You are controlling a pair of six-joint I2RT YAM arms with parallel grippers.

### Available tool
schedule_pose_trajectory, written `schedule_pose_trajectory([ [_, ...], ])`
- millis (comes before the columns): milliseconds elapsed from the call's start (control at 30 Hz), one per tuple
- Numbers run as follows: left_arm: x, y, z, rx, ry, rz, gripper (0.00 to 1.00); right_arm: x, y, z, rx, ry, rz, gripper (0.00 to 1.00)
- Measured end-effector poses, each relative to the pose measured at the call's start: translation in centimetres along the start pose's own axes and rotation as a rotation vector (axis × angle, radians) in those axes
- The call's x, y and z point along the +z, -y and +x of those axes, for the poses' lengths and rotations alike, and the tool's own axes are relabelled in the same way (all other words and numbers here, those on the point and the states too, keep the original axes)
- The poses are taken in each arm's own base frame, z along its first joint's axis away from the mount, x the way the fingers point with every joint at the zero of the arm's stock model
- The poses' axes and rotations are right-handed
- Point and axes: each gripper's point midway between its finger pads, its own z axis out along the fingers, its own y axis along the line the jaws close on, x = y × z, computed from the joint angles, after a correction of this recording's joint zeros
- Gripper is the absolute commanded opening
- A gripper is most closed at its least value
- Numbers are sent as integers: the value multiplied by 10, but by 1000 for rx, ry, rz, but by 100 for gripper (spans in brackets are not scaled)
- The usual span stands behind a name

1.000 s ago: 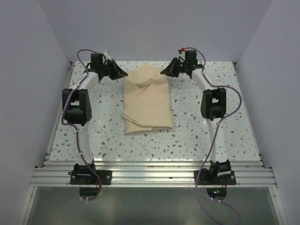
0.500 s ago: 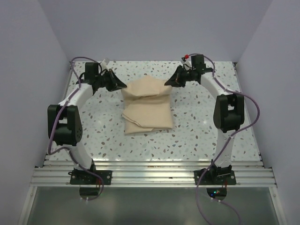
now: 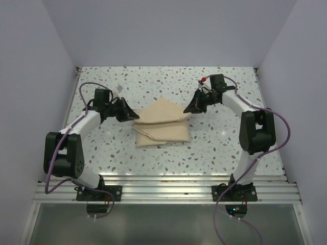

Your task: Prepare the surgical pack

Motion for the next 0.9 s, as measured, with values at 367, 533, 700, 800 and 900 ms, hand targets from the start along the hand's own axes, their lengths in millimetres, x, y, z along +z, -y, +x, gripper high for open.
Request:
schedule_pose_trajectory([
  [367, 7, -38, 48, -50, -91, -82, 18, 10, 27, 34, 16, -88, 47, 14],
  [533, 6, -46, 58, -30, -115, -97, 44, 10, 33, 47, 15, -133, 65, 39],
  [700, -3, -43, 60, 11, -113, -106, 54, 8, 36, 51, -23, -138, 94, 72],
  [800, -15, -37, 56, 49, -86, -132, 58, 1, 30, 39, -81, -77, 135, 99],
  [900, -27, -30, 42, 100, -33, -170, 59, -12, 5, 6, -184, 46, 143, 99],
])
